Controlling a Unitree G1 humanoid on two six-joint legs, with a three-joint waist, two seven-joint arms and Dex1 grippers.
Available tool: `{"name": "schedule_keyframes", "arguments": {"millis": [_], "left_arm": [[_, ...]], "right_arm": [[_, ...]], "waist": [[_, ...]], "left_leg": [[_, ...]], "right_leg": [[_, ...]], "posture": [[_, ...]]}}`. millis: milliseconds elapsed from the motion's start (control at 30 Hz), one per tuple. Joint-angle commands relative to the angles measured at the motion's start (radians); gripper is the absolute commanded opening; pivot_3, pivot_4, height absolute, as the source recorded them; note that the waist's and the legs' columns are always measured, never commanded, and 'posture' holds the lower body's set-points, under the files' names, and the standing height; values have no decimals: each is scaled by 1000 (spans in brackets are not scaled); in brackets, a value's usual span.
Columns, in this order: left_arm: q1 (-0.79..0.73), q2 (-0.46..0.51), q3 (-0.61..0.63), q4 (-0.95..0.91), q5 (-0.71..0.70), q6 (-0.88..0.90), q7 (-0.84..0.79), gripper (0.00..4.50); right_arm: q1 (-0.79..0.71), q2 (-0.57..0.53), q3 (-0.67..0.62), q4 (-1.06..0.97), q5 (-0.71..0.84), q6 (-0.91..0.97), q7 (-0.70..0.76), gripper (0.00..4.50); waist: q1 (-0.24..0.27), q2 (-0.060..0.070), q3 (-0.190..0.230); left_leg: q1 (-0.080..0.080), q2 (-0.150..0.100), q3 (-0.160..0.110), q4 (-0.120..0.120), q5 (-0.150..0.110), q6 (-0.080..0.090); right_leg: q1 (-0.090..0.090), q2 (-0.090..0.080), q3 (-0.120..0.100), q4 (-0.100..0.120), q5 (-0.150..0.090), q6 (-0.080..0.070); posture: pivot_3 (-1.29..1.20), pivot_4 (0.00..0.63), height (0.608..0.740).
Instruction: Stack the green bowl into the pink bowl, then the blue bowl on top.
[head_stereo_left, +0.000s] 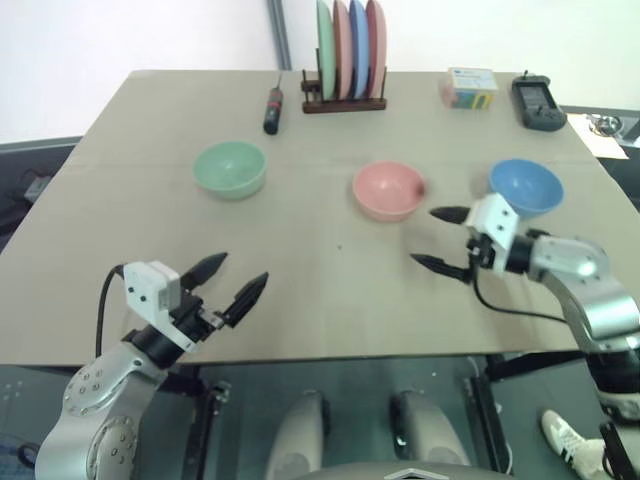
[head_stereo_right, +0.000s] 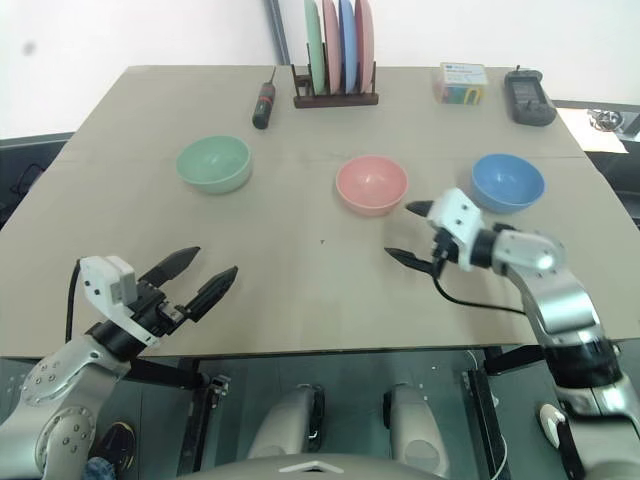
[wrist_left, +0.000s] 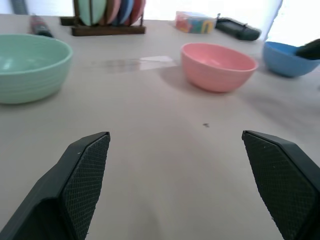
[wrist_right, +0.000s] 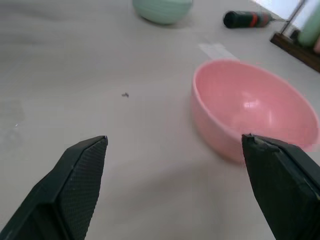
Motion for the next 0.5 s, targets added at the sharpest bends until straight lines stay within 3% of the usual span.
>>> {"name": "schedule_keyframes", "arguments": {"millis": [33,300,433,500], "left_arm": [[14,1,0,-56,-51,-24,-36,4500],[94,-25,-10,-117,-57,-62,-40,4500],[120,-37,-14,-121,-35,-85,-35,4500],[125,-42,-16,-125,-25,-96,-25,4500]], "right_arm": [[-137,36,68,161,-82,-58,21,4486],[-378,144,214,626,-270,-223,64,4486],[-510,234,278,878,-383,-315,5,4486],[-553,268,278,965,-404,-363,-9,3947]], "waist": [[-1,-1,0],[-4,0,0],[-11,0,0],[-10,0,0]], "left_leg": [[0,0,0,0,0,0],[-1,0,0,-1,0,0],[1,0,0,-2,0,0],[1,0,0,-2,0,0]], "right_leg": [[0,0,0,0,0,0],[0,0,0,-1,0,-1],[0,0,0,0,0,-1],[0,0,0,0,0,-1]], "posture": [[0,150,740],[0,150,740],[0,150,740],[0,150,740]]}}
